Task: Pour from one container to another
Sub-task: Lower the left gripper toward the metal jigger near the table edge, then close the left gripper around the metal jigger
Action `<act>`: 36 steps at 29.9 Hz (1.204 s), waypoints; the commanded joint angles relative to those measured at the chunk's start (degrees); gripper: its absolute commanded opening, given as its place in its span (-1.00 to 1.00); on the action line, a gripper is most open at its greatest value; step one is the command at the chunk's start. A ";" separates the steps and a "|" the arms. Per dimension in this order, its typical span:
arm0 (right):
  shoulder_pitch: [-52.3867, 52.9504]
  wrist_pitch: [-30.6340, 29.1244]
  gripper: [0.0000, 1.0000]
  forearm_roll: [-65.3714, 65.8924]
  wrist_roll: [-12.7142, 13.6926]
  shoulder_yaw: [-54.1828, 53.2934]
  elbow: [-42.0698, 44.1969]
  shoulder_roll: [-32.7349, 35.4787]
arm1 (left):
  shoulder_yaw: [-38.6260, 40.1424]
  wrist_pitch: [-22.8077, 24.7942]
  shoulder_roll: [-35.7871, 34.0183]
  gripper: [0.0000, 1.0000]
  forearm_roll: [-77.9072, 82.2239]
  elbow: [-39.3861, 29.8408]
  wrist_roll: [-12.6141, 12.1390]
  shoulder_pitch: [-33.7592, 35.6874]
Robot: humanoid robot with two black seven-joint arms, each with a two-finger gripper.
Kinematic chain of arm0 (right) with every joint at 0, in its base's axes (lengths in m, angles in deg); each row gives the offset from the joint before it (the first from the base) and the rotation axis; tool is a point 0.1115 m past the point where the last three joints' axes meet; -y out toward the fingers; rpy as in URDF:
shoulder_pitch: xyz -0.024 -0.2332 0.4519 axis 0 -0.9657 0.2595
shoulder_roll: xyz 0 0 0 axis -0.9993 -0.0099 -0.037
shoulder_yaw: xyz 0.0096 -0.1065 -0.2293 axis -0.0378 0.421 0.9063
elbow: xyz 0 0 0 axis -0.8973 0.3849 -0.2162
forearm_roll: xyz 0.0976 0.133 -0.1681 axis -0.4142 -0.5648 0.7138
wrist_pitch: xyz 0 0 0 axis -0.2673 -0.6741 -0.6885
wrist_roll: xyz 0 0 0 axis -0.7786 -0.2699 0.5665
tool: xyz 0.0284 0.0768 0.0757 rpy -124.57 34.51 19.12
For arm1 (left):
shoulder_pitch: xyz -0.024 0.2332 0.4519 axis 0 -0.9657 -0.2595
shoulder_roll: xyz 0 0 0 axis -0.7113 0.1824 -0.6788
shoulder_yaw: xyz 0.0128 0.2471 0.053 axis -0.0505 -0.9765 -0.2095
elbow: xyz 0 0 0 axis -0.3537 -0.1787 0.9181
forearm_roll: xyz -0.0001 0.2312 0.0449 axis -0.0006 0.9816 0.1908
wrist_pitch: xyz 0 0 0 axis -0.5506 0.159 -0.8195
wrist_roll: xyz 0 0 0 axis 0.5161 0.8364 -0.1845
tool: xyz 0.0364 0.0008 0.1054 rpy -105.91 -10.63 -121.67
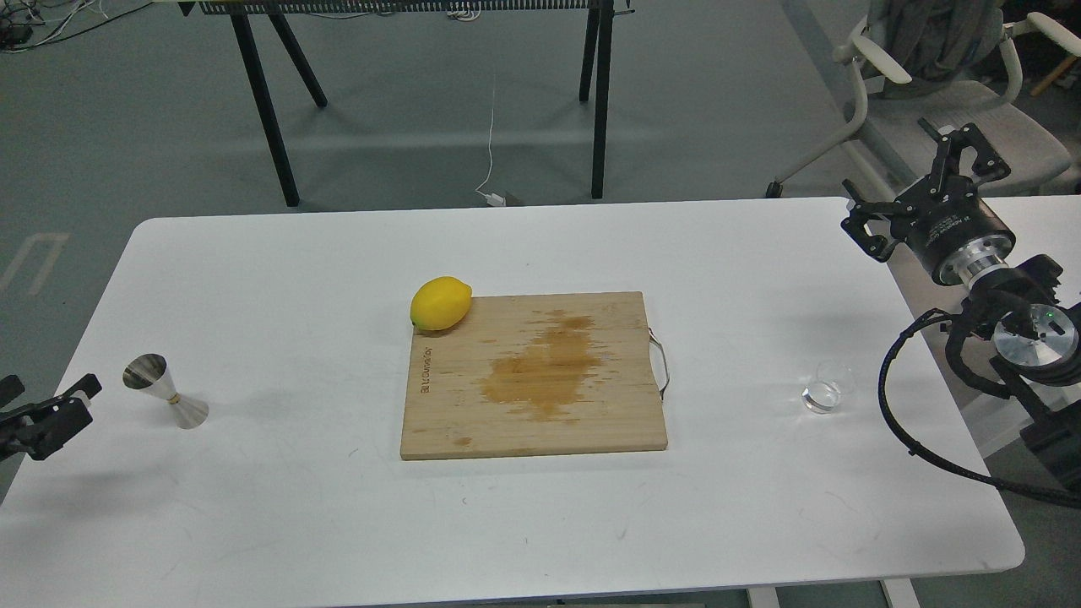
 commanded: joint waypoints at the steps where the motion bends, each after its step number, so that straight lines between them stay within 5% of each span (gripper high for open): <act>1: -0.05 -0.01 0.98 0.00 0.00 0.03 0.01 0.00 | -0.04 0.00 2.00 1.00 2.04 0.08 0.00 -0.64; 16: -0.05 -0.01 0.98 0.00 0.09 -0.05 0.01 0.00 | 0.49 0.00 6.40 0.99 7.41 1.22 0.00 -0.64; 36: -0.05 -0.01 0.98 0.09 0.09 -0.05 0.10 0.08 | 0.05 0.00 12.99 0.97 7.50 10.89 0.00 4.54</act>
